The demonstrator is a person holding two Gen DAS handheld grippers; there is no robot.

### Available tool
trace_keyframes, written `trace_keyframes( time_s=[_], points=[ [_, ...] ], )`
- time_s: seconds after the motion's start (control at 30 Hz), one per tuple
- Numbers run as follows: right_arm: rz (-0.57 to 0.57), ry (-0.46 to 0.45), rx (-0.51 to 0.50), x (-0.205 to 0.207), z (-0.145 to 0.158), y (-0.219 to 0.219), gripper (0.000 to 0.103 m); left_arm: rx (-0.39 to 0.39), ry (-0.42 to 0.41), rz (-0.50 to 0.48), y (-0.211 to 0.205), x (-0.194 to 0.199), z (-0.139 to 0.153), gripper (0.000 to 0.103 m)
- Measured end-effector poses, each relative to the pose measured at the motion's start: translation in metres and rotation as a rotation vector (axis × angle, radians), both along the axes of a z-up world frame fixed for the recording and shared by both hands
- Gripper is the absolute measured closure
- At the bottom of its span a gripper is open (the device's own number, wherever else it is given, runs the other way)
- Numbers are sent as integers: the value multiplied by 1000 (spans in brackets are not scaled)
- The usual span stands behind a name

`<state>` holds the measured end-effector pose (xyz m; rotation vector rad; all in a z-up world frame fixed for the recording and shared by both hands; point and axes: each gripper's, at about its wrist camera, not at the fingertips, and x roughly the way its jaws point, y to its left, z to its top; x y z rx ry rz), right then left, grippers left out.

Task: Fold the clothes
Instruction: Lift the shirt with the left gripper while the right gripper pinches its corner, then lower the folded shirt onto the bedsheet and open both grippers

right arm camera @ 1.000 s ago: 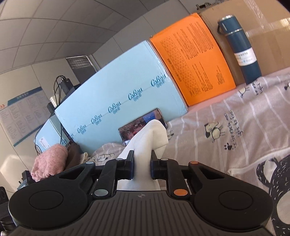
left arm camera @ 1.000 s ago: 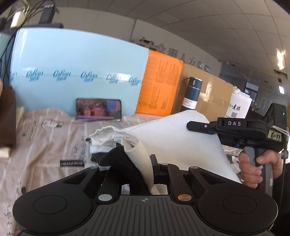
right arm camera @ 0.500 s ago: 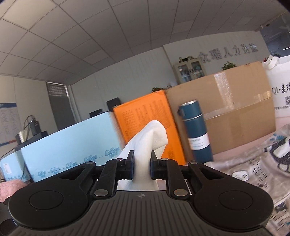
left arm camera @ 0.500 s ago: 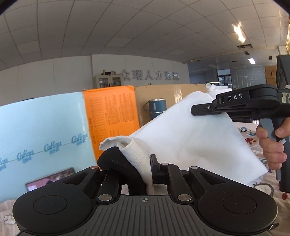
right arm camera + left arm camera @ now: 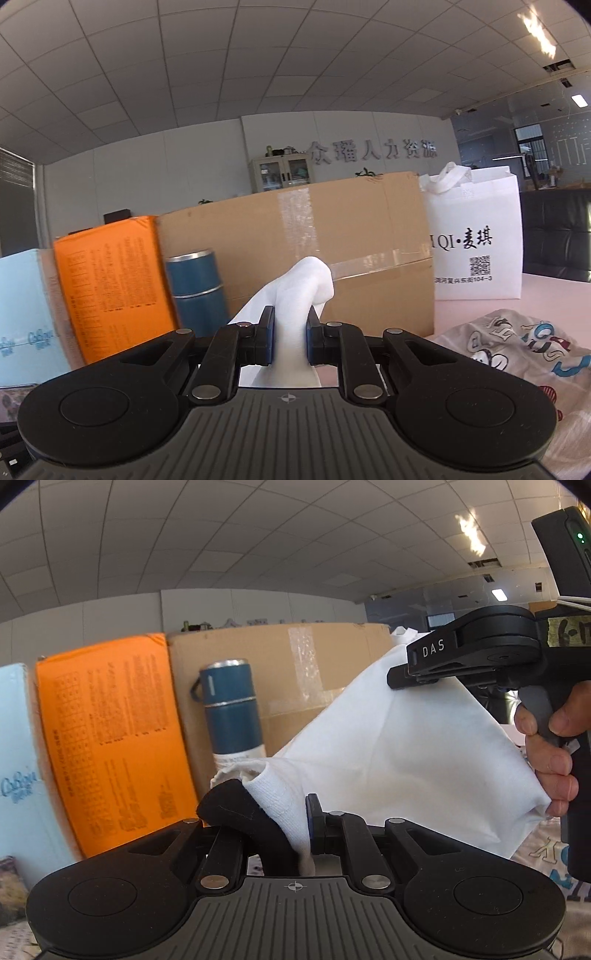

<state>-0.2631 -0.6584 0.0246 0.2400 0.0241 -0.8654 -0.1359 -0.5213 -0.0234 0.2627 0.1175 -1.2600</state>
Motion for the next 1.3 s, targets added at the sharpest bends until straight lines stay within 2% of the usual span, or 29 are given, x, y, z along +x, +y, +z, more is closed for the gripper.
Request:
trace_keyframes(
  time_s=[0.07,0.2,0.23,0.3,0.4,0.47,0.5,0.53,0.57,0.63,0.7,0.8,0.97,1.07,1.17,1.3],
  points=[
    [-24,11,33,-8,-11,-21,89,29,50,-33,-21,-1,-9,91],
    [-60,125,91,-27,-33,-54,89,111,216,-86,-51,2,-24,90],
    [-62,132,136,-34,-38,-63,89,132,272,-89,-55,5,-27,87],
    [-71,125,228,-47,-50,-77,89,164,366,-88,-57,14,-33,86],
    [-100,132,313,-56,-66,-91,86,192,475,-69,-54,29,-40,69],
    [-123,157,313,-54,-71,-90,80,192,535,-47,-49,39,-42,33],
    [-133,167,315,-53,-73,-89,71,177,571,-44,-43,44,-43,29],
    [-137,161,326,-54,-74,-89,64,163,605,-47,-39,50,-45,28],
    [-135,147,340,-57,-75,-89,52,152,633,-47,-36,57,-46,28],
    [-128,109,370,-63,-76,-91,44,116,673,-20,-28,68,-46,27],
    [-131,72,380,-68,-77,-91,30,76,676,12,-22,75,-44,22],
    [-129,72,397,-68,-81,-93,27,55,601,21,-17,72,-43,18],
    [-157,229,403,-55,-87,-91,22,69,486,70,-19,60,-36,17],
    [-154,237,401,-59,-86,-89,21,75,444,122,-17,57,-34,10],
    [-167,281,400,-57,-89,-87,16,78,431,142,-16,57,-34,10],
    [-193,340,383,-49,-98,-87,9,64,375,154,-8,52,-29,10]
  ],
)
